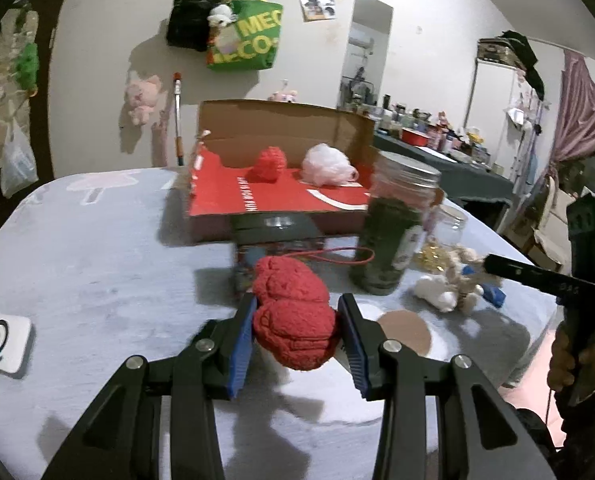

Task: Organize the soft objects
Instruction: 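Carry the red ball with the left tool while the right tool carries the scrunchie toward the box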

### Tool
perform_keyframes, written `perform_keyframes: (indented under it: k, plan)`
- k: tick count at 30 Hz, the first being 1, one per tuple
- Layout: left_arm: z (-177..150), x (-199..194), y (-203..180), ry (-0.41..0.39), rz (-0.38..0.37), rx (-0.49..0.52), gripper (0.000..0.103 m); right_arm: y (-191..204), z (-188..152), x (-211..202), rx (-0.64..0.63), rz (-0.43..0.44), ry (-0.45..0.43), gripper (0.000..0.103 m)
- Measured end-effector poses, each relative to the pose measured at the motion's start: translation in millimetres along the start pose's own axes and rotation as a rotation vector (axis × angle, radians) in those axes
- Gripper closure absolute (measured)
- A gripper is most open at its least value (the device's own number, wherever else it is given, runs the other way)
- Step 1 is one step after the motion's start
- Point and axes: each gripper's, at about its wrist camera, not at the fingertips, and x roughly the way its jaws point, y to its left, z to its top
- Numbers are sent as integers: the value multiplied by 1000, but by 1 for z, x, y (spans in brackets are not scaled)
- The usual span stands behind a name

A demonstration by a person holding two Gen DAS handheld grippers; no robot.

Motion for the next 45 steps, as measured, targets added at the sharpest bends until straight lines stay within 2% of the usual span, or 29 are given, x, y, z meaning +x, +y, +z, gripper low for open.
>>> perform_keyframes:
  k: [9, 14, 18, 27, 32, 45]
  plan:
    - [6, -10, 24, -13, 59, -16, 60, -12, 4, -9, 40, 15, -7, 84]
    - [10, -1, 42, 19, 68, -28, 60, -20, 6, -13, 53, 1, -4, 84]
    - [14, 6, 51, 36, 50, -27, 60, -27, 9, -15, 55, -13, 2, 84]
    - [28, 26, 66, 74, 28, 50, 60, -42, 17, -18, 48, -52, 24, 84]
    - [38, 37, 75, 81, -9, 93, 60, -57, 29, -19, 31, -79, 44, 84]
    - [57, 55, 81, 92, -31, 191, 60, -77, 64, 4, -68, -127, 95, 84]
